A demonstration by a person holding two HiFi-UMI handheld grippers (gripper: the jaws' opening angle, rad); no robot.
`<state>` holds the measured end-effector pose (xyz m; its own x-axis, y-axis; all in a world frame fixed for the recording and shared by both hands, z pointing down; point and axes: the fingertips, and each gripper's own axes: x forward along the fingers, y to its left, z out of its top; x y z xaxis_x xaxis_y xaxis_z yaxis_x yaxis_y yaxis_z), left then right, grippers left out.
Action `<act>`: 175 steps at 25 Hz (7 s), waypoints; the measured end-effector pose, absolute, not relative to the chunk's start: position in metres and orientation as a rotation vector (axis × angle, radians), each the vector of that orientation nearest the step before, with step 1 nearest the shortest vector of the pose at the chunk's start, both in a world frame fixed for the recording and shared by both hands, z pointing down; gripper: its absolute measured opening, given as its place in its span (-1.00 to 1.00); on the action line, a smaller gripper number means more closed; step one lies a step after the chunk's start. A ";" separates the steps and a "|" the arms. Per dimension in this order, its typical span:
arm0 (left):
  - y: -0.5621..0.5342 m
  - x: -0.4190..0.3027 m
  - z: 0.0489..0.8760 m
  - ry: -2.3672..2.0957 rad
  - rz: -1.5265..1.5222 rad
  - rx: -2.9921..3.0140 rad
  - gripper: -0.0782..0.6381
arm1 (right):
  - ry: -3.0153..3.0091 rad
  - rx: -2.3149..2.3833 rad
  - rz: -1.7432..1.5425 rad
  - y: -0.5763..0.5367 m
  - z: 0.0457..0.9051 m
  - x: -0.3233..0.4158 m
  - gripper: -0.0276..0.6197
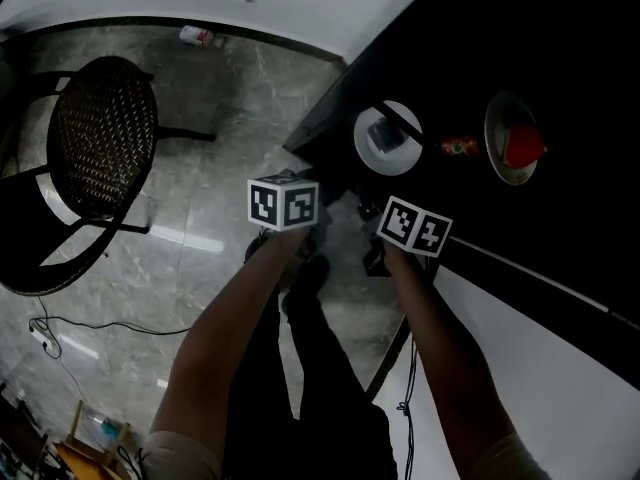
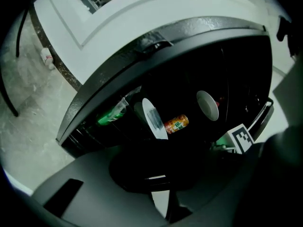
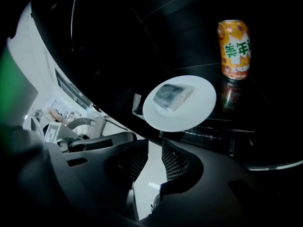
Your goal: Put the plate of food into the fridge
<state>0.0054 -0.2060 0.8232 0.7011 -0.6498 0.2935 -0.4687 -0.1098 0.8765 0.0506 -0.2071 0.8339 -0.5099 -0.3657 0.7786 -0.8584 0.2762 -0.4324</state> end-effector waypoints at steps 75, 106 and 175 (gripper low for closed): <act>-0.135 -0.067 0.616 -0.901 0.059 2.098 -0.75 | -2.313 0.984 0.977 -0.136 0.606 -0.014 -0.84; -0.103 -0.072 0.411 -0.843 0.033 2.474 -0.75 | -2.544 0.946 0.633 -0.093 0.414 -0.038 -0.84; 0.086 -0.012 0.275 -1.367 -0.042 2.691 -0.75 | -2.808 0.864 0.265 0.070 0.316 0.037 -0.85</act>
